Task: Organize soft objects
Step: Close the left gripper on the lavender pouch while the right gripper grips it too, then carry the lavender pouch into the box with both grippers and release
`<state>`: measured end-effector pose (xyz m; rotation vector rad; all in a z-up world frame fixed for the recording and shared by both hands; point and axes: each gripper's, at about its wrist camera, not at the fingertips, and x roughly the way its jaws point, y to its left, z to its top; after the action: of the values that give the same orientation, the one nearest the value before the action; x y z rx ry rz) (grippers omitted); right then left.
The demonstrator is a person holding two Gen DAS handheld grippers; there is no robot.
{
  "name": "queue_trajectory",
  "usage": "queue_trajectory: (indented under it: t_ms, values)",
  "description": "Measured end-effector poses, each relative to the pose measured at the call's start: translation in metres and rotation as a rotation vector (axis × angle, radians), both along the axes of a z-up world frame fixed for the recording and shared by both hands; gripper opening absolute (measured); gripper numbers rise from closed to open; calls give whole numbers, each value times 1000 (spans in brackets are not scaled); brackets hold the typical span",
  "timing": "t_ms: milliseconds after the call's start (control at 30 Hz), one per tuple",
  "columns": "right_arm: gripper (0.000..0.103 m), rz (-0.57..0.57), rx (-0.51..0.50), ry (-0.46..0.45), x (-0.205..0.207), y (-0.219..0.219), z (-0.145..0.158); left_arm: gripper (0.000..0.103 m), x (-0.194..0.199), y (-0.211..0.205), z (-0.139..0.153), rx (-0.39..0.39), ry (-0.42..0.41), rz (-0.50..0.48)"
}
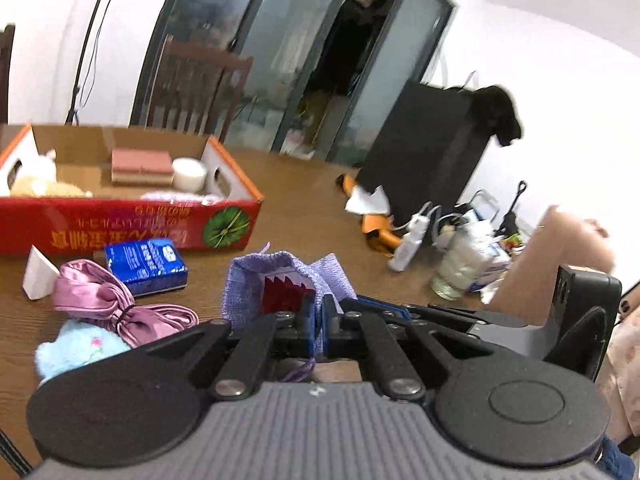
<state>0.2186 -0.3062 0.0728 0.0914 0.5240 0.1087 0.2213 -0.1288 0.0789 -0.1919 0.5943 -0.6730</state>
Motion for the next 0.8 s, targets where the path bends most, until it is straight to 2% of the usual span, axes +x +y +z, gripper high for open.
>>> queue_trajectory:
  t_ms: [200,433,600,800]
  values:
    - [7,23,7,-74,-43,9,28,4,-37,20,16,-30,-65,4]
    - [7,85,21,-127,-52,28,47,4,-48,54,28,-70,-107,47]
    - [7,158,21,-112,-25,48,53,4,-23,82,31,-86,-97,78]
    - [6,230,39,-111,52,69,80,4,50,115,58,-89,-125,94]
